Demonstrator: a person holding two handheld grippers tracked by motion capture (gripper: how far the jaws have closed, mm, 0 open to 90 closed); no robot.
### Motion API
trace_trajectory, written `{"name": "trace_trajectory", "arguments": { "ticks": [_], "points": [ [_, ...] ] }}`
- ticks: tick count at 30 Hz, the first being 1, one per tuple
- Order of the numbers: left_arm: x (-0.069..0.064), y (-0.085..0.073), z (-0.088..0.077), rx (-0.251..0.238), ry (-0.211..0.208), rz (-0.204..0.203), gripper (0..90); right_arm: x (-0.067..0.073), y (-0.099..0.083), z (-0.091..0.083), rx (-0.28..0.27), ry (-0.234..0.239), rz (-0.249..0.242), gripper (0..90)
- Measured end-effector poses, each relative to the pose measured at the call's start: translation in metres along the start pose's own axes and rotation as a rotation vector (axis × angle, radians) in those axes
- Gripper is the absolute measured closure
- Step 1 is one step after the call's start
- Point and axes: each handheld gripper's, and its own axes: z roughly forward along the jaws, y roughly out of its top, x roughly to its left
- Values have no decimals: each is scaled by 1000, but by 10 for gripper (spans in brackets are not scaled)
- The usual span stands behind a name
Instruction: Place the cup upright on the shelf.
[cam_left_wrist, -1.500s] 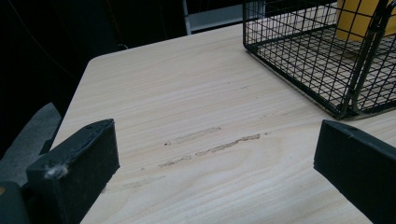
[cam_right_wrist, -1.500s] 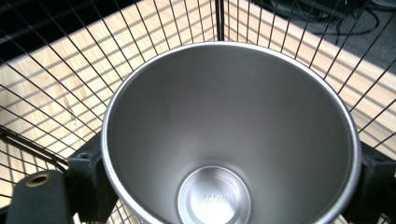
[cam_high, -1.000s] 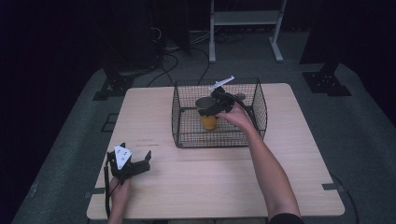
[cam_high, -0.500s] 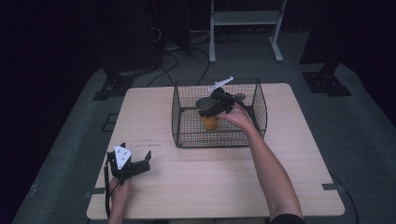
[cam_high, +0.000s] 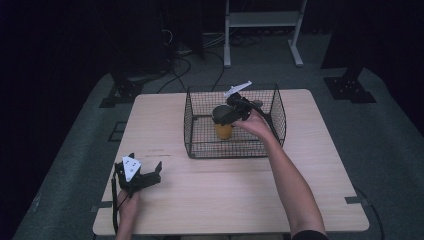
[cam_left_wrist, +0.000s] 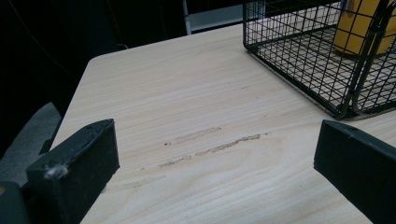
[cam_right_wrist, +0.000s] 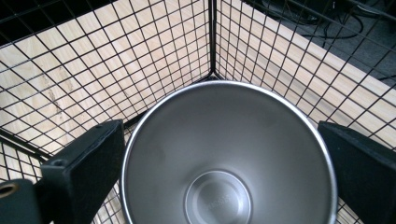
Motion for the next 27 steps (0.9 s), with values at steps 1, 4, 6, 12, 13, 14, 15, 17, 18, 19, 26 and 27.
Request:
{"name": "trace_trajectory", "arguments": {
  "ticks": [1, 4, 6, 12, 13, 14, 15, 17, 18, 19, 26, 27],
  "points": [
    [0, 0, 0, 0, 0, 0, 0, 0, 0, -1, -4, 1, -1, 28],
    [0, 0, 0, 0, 1, 0, 0, 1, 1, -2, -11, -3, -5, 27],
    [0, 0, 0, 1, 1, -1, 0, 1, 2, -4, -20, -1, -2, 25],
    [0, 0, 0, 2, 2, -1, 0, 1, 6, -16, -68, -2, 7, 25],
    [0, 0, 0, 3, 2, -2, 0, 0, 7, -19, -83, -1, 14, 25],
    [0, 0, 0, 2, 3, -3, 0, 0, 7, -22, -96, 3, 20, 25],
    [0, 0, 1, 2, 3, -4, 0, -1, 8, -25, -106, 2, 20, 25],
    [0, 0, 1, 2, 2, -3, 0, -2, 9, -31, -120, 1, 28, 25],
    [0, 0, 1, 3, 2, -2, 0, -2, 9, -34, -126, 2, 31, 25],
    [0, 0, 1, 3, 1, -1, 0, -3, 10, -37, -130, 0, 33, 25],
    [-1, 0, 0, 1, 0, 9, 0, 1, 8, -56, -143, 1, 32, 25],
    [-1, 0, 0, 2, 1, 10, 0, 2, 7, -59, -141, -4, 28, 26]
  ]
}}
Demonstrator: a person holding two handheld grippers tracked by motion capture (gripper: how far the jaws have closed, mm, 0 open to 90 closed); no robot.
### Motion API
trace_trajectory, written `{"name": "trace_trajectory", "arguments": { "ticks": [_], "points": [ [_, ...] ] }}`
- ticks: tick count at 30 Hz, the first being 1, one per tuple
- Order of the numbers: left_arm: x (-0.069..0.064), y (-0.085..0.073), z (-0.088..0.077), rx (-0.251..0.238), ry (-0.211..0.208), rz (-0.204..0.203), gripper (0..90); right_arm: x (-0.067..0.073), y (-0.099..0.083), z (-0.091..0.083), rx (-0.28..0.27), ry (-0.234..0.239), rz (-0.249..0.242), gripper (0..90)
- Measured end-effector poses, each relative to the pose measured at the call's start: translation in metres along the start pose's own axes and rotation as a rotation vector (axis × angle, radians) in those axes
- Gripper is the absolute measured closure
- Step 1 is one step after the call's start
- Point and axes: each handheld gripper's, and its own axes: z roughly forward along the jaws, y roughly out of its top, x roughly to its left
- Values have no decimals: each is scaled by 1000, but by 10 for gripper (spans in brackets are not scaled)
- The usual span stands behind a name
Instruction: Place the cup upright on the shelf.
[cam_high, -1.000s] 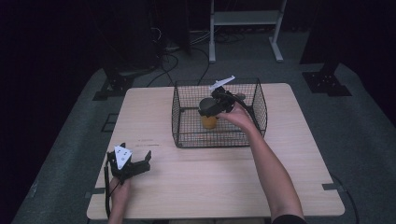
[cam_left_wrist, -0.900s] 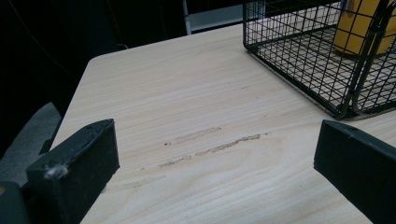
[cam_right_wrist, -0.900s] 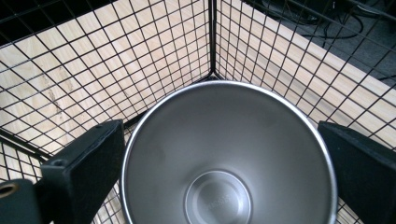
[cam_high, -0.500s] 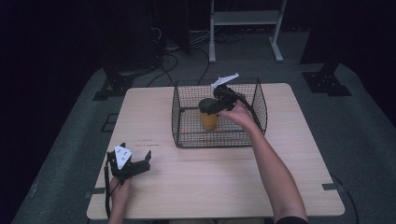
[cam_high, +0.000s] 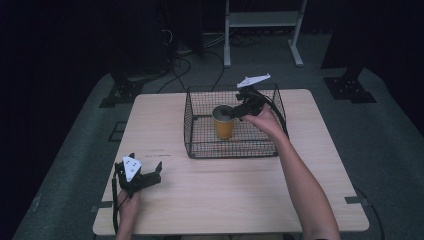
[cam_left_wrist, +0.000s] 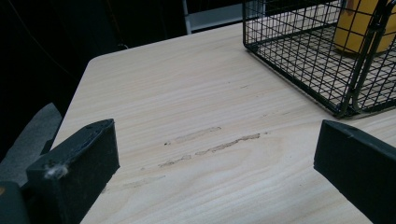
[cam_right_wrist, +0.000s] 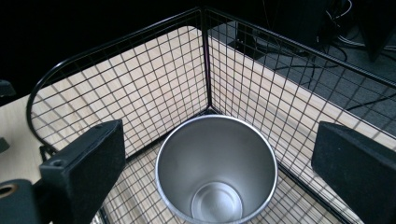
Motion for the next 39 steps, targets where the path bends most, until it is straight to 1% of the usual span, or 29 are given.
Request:
{"name": "trace_trajectory", "arguments": {
  "ticks": [4, 7, 12, 17, 21, 27, 30, 32, 39],
  "points": [
    [0, 0, 0, 1, 1, -1, 0, 1, -1, -7, -2, -5, -1, 26],
    [0, 0, 0, 1, 1, 2, 0, 1, -2, -12, -8, -6, 7, 26],
    [0, 0, 0, 0, 1, -4, 0, 0, -4, -17, -13, -5, 11, 26],
    [0, 0, 0, 0, 1, 0, 0, 0, -8, -22, -14, -4, 23, 26],
    [0, 0, 0, 0, 0, -2, 0, 2, -14, -26, -7, 0, 21, 27],
    [0, 0, 0, 0, 1, -1, 0, 4, -17, -37, -20, 10, 23, 27],
    [0, 0, 0, 1, 1, -1, 0, 5, -18, -42, -23, 4, 18, 27],
    [0, 0, 0, 1, 1, 0, 0, 7, -20, -46, -29, 14, 27, 27],
    [0, 0, 0, 1, 1, 2, 0, 14, -26, -56, -40, 26, 14, 27]
  ]
}}
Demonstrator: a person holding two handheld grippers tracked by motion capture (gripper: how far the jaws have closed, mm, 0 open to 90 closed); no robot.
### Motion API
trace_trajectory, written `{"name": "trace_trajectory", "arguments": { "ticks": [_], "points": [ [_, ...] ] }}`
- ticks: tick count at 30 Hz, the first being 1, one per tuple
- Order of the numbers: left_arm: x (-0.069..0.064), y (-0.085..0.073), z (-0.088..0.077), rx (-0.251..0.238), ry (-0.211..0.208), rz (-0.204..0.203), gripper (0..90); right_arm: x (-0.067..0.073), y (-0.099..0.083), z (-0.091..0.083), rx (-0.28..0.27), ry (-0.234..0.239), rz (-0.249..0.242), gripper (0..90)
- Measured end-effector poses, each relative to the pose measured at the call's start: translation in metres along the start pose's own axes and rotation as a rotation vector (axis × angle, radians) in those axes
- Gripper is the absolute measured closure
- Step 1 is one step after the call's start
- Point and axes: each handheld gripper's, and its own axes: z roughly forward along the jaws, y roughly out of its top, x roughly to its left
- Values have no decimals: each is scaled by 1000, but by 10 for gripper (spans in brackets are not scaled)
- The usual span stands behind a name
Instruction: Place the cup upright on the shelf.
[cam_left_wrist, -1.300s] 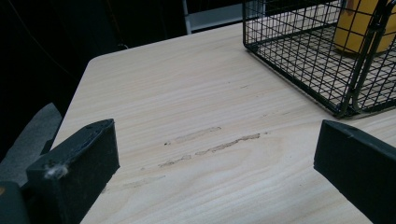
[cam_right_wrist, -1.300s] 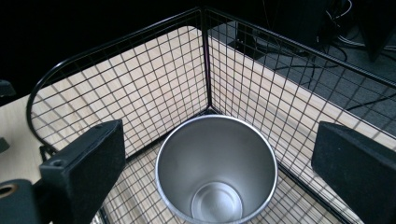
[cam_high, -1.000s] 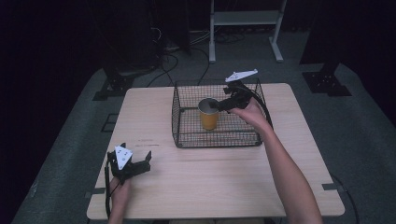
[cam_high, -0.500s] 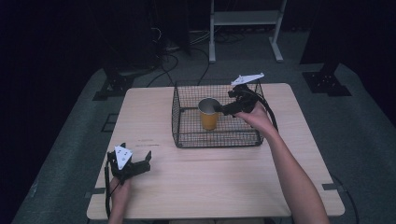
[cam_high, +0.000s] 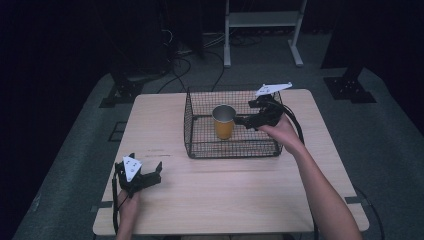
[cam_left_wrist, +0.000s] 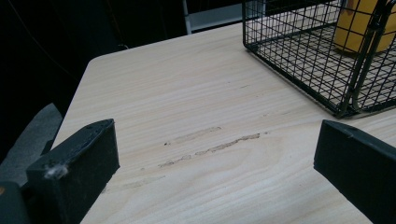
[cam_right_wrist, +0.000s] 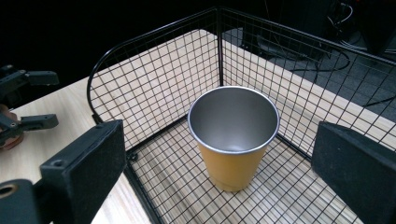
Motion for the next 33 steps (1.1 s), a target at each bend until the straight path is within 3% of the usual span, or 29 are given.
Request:
{"name": "trace_trajectory", "arguments": {
  "ticks": [4, 33],
  "points": [
    [0, 0, 0, 0, 0, 1, 0, 2, -4, -3, 28, 1, -1, 26],
    [-1, 0, 0, 0, 3, 3, 0, 17, -45, -30, 16, 26, 17, 26]
  ]
}}
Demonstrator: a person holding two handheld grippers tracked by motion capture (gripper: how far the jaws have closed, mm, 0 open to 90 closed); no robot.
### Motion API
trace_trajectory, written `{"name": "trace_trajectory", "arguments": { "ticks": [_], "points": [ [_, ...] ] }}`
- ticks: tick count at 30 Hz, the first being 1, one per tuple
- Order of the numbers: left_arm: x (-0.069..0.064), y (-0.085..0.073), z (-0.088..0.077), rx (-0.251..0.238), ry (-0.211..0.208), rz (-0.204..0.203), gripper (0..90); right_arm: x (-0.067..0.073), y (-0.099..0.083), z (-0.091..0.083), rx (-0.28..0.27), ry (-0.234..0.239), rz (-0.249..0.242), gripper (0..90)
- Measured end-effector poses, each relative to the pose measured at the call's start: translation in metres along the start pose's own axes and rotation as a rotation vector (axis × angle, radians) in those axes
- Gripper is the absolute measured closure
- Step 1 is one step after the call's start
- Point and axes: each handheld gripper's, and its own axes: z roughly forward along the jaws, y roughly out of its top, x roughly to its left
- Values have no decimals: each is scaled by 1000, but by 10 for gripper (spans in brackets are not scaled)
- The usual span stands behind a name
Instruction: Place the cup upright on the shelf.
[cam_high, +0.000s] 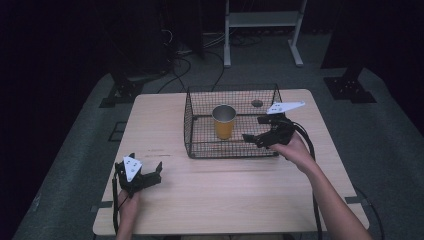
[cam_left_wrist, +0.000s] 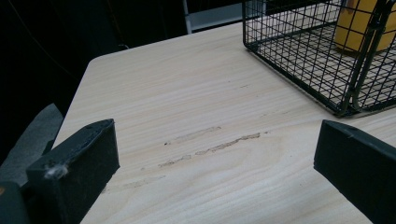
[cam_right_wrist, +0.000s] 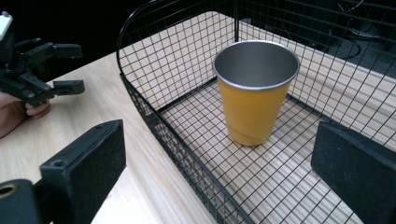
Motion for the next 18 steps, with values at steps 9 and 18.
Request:
{"name": "trace_trajectory", "arguments": {
  "ticks": [9, 18],
  "points": [
    [-1, 0, 0, -1, 1, -2, 0, 4, -17, -5, 3, 10, 10, 26],
    [-1, 0, 0, 0, 2, 3, 0, 7, -32, -10, 9, 14, 17, 27]
  ]
}}
